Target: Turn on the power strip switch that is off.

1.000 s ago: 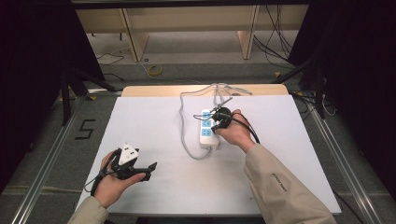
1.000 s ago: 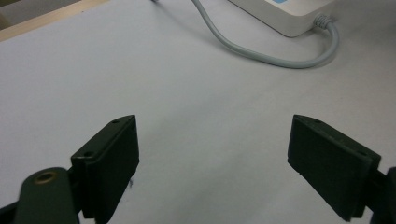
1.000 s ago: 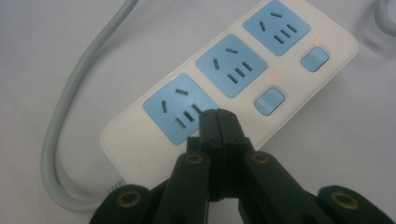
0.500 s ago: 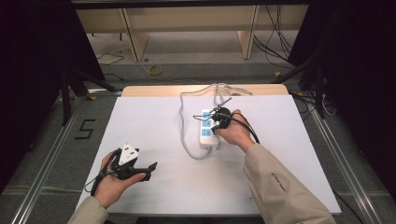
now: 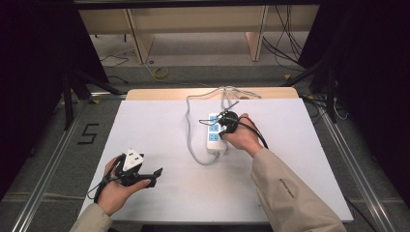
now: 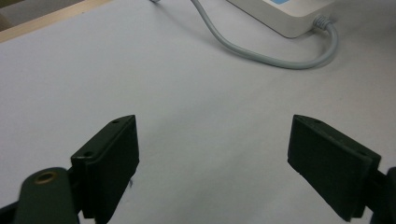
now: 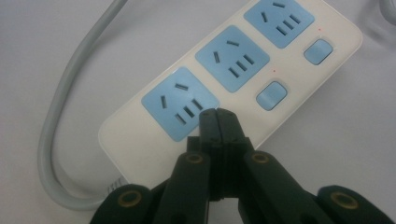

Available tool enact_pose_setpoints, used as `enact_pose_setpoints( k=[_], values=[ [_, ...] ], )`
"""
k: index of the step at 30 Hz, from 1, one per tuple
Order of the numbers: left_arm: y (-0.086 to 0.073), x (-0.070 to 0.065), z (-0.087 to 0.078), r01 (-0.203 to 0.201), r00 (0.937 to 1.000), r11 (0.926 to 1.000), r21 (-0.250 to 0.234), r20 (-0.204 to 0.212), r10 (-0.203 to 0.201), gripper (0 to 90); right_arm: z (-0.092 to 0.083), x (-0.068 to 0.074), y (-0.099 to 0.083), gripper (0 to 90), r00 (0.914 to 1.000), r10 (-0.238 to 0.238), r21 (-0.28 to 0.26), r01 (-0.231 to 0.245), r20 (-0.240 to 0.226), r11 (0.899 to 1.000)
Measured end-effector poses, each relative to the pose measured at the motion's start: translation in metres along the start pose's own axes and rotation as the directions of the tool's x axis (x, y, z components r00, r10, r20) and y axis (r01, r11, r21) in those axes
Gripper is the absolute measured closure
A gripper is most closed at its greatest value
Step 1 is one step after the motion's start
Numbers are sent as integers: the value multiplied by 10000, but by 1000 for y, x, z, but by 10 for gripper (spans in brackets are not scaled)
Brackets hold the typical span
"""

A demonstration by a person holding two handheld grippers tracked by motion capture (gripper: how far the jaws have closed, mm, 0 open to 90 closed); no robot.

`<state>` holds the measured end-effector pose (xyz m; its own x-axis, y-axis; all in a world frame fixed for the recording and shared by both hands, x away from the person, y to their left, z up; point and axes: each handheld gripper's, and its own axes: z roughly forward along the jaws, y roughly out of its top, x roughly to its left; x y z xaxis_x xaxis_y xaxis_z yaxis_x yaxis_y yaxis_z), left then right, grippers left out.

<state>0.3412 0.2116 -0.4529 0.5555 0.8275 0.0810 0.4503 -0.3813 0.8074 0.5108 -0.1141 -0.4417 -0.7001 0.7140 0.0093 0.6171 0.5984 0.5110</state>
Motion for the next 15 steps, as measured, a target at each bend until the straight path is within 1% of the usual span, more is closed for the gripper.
enact_pose_setpoints(
  k=[15],
  values=[
    [0, 0, 0, -7, 10000, 10000, -7, 14, 7, 161, 1, 0, 2, 900, 9999, 153, 121, -153, -10, 9998]
  ],
)
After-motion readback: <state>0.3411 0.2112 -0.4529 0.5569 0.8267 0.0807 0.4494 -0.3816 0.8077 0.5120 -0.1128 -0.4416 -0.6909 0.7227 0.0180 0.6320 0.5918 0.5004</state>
